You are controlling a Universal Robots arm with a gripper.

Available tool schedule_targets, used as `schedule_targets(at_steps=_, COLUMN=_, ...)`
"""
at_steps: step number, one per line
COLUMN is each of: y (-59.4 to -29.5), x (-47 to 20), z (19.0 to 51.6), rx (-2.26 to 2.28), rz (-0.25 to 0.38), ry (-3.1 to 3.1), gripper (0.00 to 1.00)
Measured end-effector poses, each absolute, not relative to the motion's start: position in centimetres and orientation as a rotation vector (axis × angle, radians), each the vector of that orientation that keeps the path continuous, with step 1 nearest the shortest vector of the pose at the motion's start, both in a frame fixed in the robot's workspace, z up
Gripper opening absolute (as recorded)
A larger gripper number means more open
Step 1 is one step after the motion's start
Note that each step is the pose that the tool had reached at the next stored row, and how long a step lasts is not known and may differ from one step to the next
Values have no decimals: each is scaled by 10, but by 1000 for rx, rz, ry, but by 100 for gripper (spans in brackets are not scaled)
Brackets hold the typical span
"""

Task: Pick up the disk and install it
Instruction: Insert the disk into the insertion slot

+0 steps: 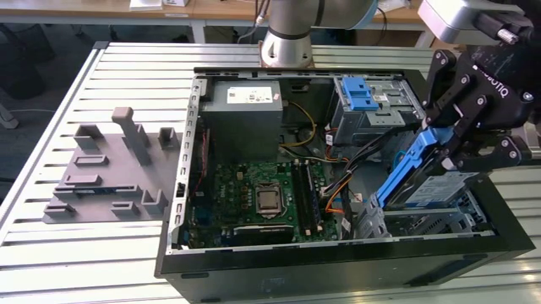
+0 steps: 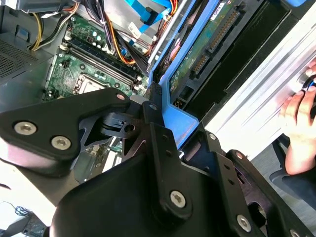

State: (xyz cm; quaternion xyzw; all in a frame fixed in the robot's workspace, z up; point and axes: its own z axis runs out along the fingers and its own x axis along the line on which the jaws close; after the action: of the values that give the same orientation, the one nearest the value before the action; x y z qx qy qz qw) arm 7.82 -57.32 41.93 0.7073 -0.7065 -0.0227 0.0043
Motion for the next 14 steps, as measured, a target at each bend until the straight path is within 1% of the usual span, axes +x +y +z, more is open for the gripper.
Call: schedule_targets(at_steps=14, y=-573, x=78, z=411, rx=2216, rz=-71, ry=-2214, gripper=36)
